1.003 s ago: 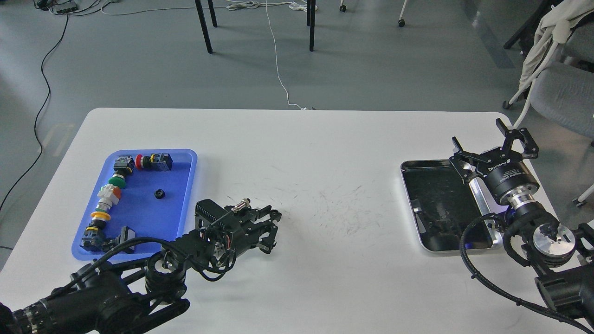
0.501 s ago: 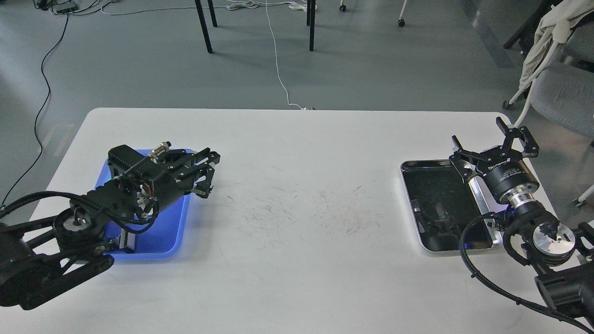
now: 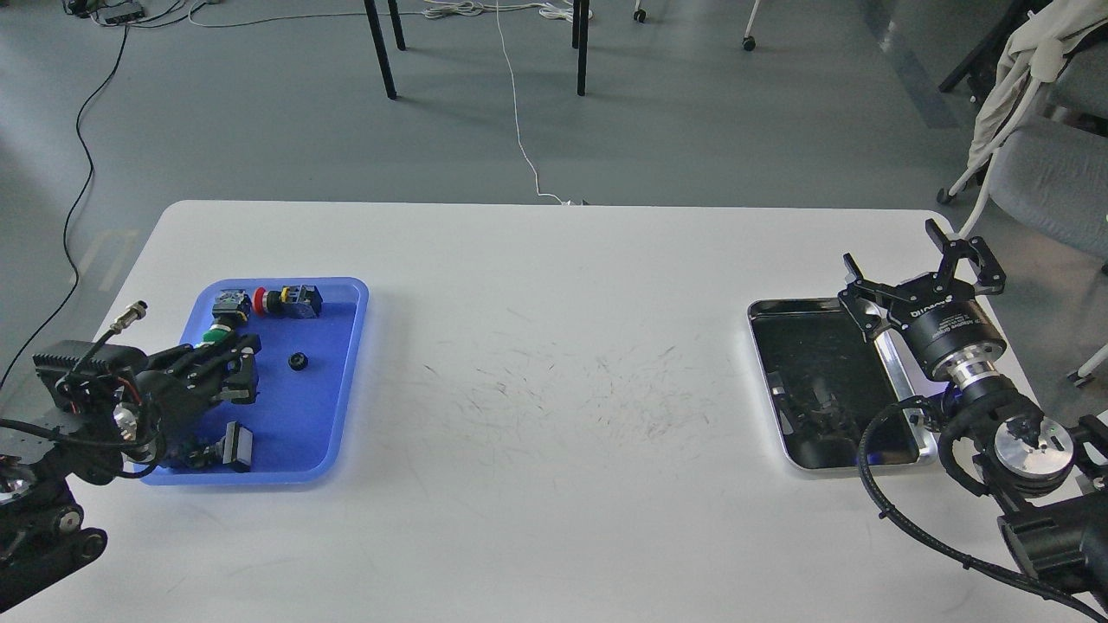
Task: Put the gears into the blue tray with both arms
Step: 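Carry the black part into the blue tray and release it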
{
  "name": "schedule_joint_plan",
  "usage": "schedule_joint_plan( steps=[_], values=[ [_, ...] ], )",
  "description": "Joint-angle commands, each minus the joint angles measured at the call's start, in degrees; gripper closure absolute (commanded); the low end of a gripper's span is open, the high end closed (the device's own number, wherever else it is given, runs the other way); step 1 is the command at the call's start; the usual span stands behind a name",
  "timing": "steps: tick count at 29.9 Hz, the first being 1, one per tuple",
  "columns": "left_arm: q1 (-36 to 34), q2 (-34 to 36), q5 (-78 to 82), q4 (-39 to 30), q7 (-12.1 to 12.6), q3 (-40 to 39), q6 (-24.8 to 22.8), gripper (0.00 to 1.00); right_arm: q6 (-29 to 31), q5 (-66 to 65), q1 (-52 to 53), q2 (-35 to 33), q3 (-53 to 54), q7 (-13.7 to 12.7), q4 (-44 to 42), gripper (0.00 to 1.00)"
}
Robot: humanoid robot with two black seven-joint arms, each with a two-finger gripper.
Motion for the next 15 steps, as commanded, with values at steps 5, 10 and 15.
schedule_joint_plan(
  steps=[5,10,15],
  values=[
    [3.02,-2.04,0.62,0.1,0.0,0.08,0.07,0.95,0.0,0.0,-0.01,0.0,0.0,0.0,0.0,0.04],
    [4.17,-2.66,0.71,1.15,0.0,0.08,0.07,0.94,0.0,0.0,-0.01,0.0,0.09,0.52,-0.09,0.04],
    [4.17,-3.54,0.71,1.59,0.0,-0.01,0.07,0.93,0.0,0.0,-0.01,0.0,0.0,0.53,-0.09,0.04]
  ],
)
